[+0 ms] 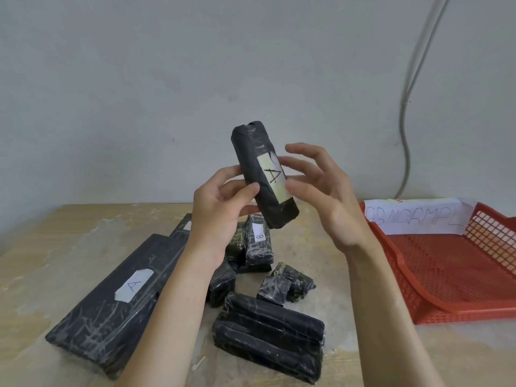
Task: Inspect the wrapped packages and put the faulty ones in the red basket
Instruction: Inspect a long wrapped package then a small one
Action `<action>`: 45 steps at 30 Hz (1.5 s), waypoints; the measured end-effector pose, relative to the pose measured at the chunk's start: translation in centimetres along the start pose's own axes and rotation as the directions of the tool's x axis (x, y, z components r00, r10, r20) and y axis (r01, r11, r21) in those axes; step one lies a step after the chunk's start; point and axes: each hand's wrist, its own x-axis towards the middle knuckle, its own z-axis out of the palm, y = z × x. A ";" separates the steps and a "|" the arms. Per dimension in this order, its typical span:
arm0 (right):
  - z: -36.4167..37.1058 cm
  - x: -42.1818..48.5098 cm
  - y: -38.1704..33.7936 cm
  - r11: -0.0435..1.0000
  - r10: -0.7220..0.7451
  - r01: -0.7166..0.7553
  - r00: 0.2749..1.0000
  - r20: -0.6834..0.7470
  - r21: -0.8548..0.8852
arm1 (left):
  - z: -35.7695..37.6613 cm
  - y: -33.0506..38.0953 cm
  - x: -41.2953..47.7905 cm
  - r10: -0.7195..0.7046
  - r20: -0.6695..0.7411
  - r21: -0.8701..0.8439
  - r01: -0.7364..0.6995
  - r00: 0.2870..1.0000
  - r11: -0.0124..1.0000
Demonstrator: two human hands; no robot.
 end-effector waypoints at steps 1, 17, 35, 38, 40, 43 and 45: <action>-0.4 0.0 -0.1 1.000 0.010 -0.011 0.999 -0.053 -0.022 | 0.5 -0.1 -0.3 0.038 0.021 0.059 -0.039 0.999 0.997; -24.7 -7.4 -0.7 0.837 0.256 -0.464 0.800 -0.542 -0.290 | 16.1 -7.6 -7.4 -0.294 0.247 0.241 0.235 0.923 0.942; -29.2 -7.5 4.4 0.567 0.771 -0.798 0.601 -0.210 -0.203 | 24.3 -14.6 -7.6 -0.304 0.163 0.098 0.291 0.939 0.952; -28.0 -7.2 4.9 0.534 0.827 -0.825 0.555 -0.088 -0.183 | 24.3 -14.7 -7.7 -0.287 0.169 0.097 0.274 0.943 0.957; -26.8 -6.9 5.8 0.520 0.837 -0.830 0.542 -0.074 -0.204 | 24.3 -14.8 -7.6 -0.290 0.166 0.107 0.275 0.943 0.955; -25.6 -6.8 6.7 0.510 0.844 -0.840 0.530 -0.078 -0.186 | 24.3 -14.5 -7.7 -0.304 0.160 0.120 0.287 0.939 0.950; -25.3 -7.1 7.0 0.490 0.843 -0.835 0.527 -0.106 -0.250 | 24.4 -14.4 -7.7 -0.319 0.151 0.112 0.304 0.936 0.946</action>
